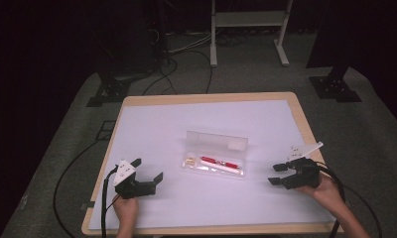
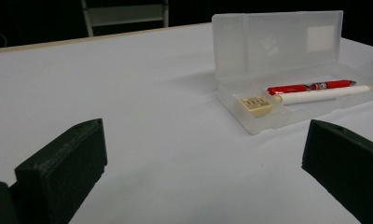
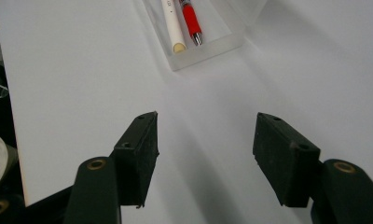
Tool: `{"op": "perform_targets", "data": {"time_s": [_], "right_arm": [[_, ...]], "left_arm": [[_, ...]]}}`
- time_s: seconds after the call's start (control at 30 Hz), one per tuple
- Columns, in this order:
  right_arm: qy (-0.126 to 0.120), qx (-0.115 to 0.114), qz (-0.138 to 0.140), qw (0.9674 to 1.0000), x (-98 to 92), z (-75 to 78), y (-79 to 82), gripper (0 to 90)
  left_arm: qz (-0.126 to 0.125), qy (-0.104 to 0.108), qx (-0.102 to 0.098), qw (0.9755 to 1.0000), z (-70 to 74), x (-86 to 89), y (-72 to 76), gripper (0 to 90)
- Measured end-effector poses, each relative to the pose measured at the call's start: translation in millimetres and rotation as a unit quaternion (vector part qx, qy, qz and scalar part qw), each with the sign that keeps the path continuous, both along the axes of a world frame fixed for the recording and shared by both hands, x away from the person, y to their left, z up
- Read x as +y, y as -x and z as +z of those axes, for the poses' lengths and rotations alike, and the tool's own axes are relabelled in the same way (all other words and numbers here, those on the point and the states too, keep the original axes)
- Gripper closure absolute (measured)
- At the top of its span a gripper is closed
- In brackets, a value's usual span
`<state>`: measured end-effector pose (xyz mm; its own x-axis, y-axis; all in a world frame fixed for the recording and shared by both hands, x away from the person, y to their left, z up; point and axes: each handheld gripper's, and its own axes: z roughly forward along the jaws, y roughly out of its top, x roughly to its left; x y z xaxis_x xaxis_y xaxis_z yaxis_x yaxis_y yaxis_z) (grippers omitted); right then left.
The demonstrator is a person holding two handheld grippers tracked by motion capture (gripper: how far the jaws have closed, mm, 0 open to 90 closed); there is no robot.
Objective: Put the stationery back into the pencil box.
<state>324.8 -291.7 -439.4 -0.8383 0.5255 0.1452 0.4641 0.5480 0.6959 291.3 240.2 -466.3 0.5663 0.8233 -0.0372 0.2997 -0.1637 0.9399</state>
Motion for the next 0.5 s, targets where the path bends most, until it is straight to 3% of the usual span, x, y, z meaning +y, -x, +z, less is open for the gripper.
{"op": "perform_targets", "data": {"time_s": [0.5], "right_arm": [[-0.013,0.003,-0.015,0.9998,-16.1,-10.5,12.0,38.4]], "left_arm": [[0.001,-0.001,0.0,1.0,-0.1,-0.3,-0.1,0.0]]}}
